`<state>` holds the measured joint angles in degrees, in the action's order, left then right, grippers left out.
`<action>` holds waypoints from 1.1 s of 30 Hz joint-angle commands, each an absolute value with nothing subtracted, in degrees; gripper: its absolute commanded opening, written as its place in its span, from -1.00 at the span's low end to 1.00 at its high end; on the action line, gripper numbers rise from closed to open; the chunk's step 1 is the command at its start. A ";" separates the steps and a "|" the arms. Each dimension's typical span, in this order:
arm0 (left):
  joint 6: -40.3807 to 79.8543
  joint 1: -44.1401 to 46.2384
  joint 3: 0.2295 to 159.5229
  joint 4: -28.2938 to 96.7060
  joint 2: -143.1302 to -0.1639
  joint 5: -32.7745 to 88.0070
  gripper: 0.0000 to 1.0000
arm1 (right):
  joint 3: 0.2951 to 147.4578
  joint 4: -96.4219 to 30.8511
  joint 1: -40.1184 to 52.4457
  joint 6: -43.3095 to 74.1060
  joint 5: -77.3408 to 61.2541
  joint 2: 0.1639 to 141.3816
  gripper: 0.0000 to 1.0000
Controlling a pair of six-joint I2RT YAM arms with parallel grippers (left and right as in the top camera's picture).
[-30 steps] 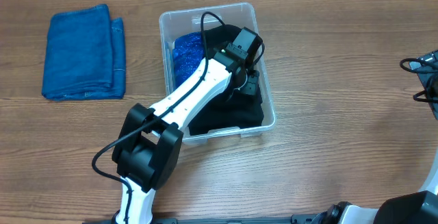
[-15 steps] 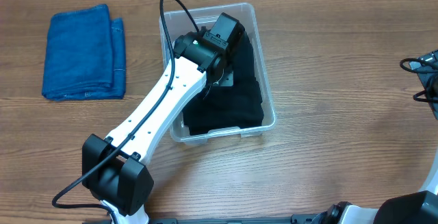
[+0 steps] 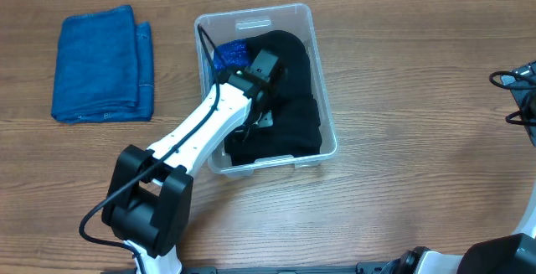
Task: Pack container
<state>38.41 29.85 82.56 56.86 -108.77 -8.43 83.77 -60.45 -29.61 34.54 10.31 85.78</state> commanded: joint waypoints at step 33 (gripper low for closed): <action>25.71 -7.20 120.07 69.30 -109.12 -18.17 1.00 | 83.48 -60.12 -29.76 34.98 10.20 85.80 1.00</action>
<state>26.74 1.39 118.76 70.48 -108.99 -16.78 83.77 -60.42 -29.61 34.52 10.28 85.78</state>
